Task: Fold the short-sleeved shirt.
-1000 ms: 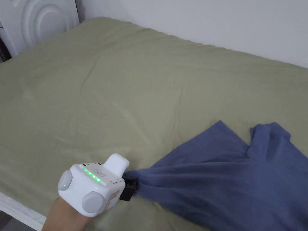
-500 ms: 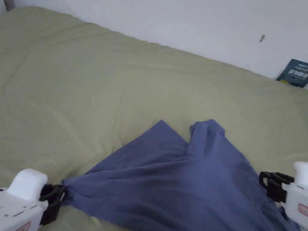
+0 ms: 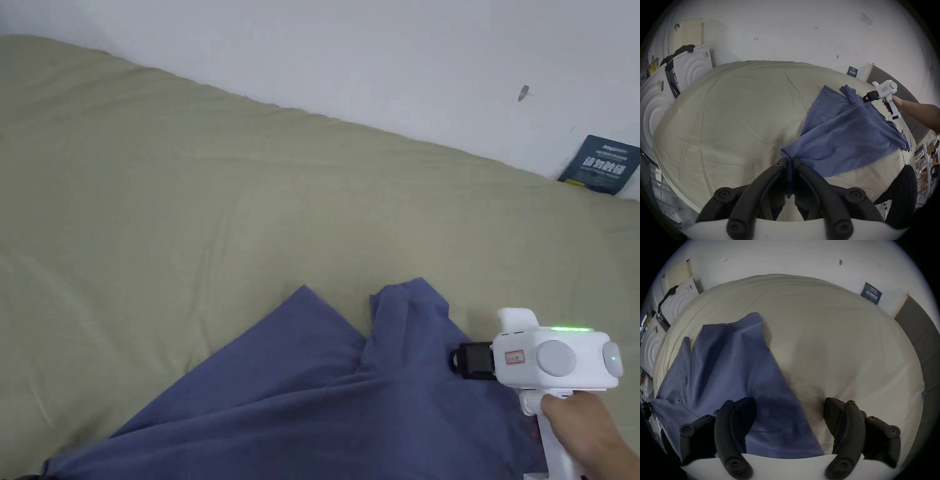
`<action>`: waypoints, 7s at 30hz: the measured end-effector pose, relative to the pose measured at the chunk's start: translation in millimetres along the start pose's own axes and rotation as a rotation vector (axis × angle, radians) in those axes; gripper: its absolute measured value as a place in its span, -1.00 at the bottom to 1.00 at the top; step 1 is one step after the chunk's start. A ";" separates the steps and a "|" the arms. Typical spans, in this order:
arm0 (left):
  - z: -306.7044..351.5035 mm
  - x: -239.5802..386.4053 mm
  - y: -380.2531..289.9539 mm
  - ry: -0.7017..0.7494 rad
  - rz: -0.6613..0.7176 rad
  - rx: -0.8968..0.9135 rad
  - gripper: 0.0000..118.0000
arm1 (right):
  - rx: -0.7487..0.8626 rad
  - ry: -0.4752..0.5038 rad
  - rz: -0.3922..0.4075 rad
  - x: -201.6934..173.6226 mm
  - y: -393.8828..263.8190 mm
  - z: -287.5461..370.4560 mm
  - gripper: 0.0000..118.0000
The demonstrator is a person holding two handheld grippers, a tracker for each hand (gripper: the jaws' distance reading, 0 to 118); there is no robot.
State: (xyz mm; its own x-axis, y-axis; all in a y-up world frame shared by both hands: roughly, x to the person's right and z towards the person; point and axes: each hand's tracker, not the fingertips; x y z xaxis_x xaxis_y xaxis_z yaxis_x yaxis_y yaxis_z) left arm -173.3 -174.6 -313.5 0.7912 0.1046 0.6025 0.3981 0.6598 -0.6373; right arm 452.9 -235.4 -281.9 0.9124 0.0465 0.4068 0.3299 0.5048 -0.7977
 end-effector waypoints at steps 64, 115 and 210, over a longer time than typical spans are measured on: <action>63.7 68.2 198.0 0.047 -0.087 0.577 -0.92 | 0.770 0.107 -0.281 45.2 -59.6 405.5 -0.97; -17.2 18.6 -51.0 -0.008 -0.285 -0.019 -0.98 | 0.204 -0.046 -0.228 -60.3 -359.2 303.5 -0.97; 2.8 32.9 58.2 -0.096 -0.145 0.057 -1.00 | 0.207 0.035 -0.183 11.0 -217.9 277.3 -0.82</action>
State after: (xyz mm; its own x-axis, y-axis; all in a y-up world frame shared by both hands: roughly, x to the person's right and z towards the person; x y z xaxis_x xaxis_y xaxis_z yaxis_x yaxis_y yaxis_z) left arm -125.4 -130.7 -329.4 0.6780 0.0739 0.7313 0.4760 0.7140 -0.5134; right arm 323.8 -105.9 19.8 0.8512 -0.0891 0.5172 0.4364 0.6676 -0.6032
